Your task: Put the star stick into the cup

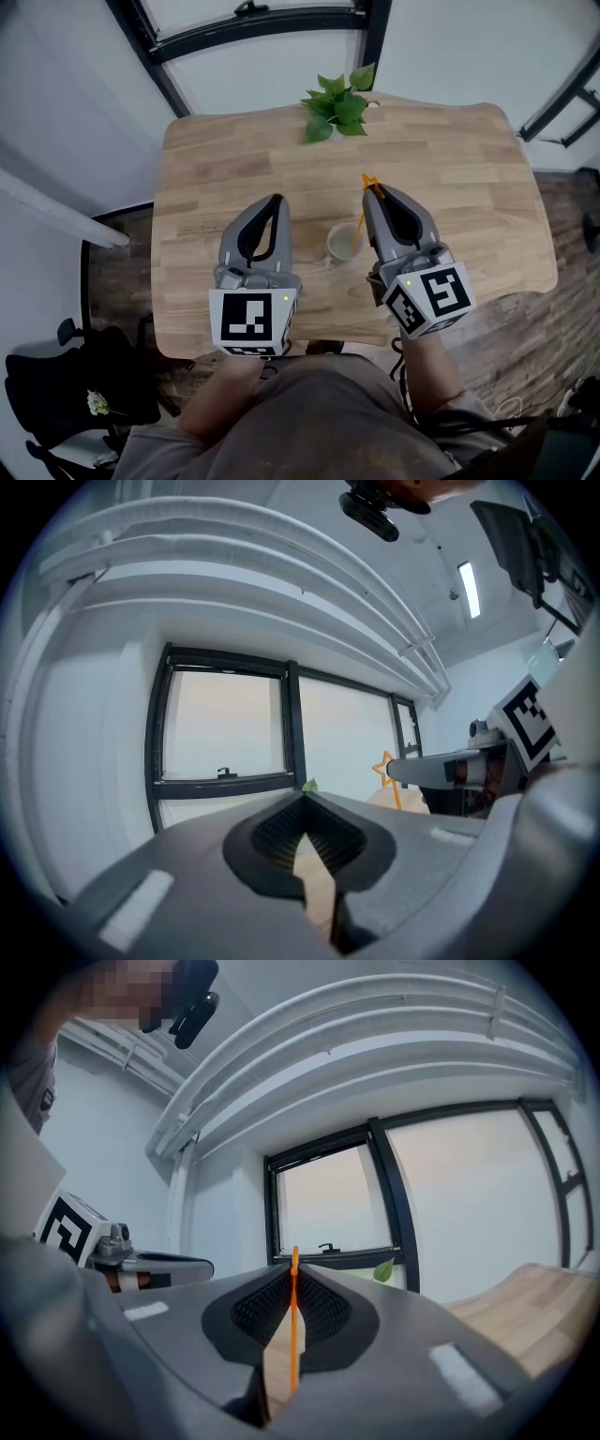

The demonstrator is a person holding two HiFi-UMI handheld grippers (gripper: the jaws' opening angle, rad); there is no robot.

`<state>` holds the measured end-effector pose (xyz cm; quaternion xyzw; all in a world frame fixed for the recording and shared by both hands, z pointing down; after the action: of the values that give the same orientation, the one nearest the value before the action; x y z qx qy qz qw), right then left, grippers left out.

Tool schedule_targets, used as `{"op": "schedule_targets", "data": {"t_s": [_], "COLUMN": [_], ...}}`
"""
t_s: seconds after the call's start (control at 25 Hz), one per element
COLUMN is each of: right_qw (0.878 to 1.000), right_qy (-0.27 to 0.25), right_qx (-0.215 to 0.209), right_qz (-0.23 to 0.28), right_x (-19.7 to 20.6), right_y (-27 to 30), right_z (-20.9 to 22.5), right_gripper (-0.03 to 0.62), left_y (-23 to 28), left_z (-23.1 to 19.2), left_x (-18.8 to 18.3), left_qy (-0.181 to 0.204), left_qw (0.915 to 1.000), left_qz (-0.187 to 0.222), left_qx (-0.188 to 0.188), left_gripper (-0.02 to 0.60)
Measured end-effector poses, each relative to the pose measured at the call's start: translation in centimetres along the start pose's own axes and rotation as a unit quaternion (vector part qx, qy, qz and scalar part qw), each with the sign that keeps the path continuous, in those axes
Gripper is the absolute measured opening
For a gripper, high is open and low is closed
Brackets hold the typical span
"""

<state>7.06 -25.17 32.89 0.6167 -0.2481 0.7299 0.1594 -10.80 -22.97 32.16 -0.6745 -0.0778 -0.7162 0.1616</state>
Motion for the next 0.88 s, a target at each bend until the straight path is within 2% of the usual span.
{"op": "schedule_targets", "data": {"t_s": [0.4, 0.88], "right_qw": [0.998, 0.994], "right_qy": [0.027, 0.04], "right_qx": [0.024, 0.036], "right_qz": [-0.044, -0.092], "right_x": [4.9, 9.0], "right_y": [-0.1, -0.1], "right_z": [1.0, 1.8], "right_gripper": [0.046, 0.048], "left_y": [0.5, 2.3], "left_z": [-0.8, -0.7], "left_x": [2.6, 4.1], "left_qy": [-0.007, -0.017], "left_qw": [0.9993, 0.9986], "left_qz": [-0.036, -0.047], "left_qx": [0.006, 0.019], "left_gripper": [0.0, 0.0]}}
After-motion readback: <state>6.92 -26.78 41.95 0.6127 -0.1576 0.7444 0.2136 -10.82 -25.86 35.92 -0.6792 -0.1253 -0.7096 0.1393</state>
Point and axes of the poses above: the fingertips, and each gripper's own axes: y forward along the fingers, z to its right, x out of its underside, the point moved 6 cm from there along -y, backward along the fingers, and after that the axes turned 10 degrees about z, right-handed, at the moved point
